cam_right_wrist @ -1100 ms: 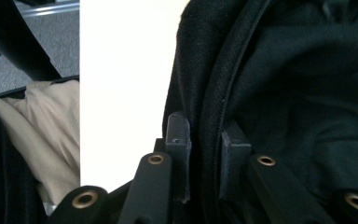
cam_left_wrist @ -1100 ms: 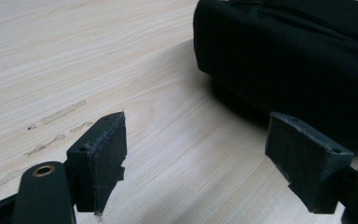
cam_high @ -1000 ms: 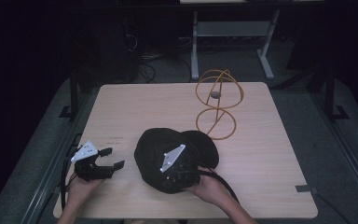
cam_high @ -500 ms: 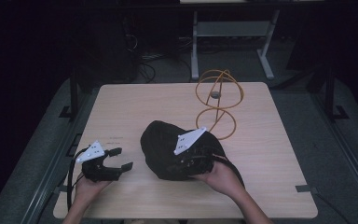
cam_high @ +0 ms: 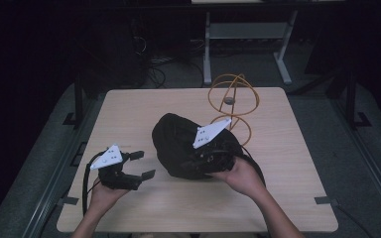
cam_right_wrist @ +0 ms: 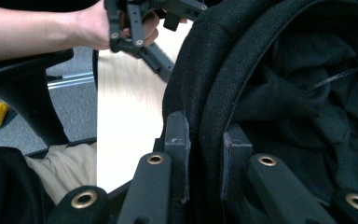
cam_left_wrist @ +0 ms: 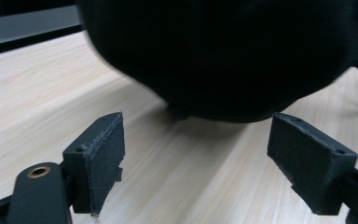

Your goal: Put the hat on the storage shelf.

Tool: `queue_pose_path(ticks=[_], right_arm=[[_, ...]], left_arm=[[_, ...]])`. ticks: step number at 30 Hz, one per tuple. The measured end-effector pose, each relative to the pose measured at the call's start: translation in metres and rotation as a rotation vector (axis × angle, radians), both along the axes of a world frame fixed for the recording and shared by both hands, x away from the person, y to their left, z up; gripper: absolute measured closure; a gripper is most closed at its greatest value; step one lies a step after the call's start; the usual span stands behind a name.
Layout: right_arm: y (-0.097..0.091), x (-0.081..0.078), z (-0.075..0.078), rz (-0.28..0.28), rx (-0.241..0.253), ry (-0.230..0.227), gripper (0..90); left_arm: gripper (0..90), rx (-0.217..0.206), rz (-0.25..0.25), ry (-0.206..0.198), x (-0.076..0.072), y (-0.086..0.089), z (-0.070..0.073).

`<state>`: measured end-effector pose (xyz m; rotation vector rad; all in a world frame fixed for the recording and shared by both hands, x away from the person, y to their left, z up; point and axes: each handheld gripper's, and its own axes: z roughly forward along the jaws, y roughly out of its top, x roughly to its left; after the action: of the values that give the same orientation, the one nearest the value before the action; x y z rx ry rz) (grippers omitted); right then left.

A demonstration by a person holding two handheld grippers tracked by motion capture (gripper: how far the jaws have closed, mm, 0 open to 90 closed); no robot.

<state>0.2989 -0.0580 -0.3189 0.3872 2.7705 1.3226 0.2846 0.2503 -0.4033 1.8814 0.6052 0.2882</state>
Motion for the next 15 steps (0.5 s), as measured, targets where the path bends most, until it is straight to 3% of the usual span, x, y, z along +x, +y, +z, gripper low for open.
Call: queue_pose_path(ticks=[10,15], right_arm=[[-0.001,0.015,0.01,-0.026,0.031,0.016,76.9],[0.0,0.017,0.016,-0.03,0.054,0.02,77.0]], left_arm=[[18.1,0.004,-0.063,-0.03,0.004,-0.028,0.008],[18.0,0.016,-0.068,-0.048,0.009,-0.041,0.01]])
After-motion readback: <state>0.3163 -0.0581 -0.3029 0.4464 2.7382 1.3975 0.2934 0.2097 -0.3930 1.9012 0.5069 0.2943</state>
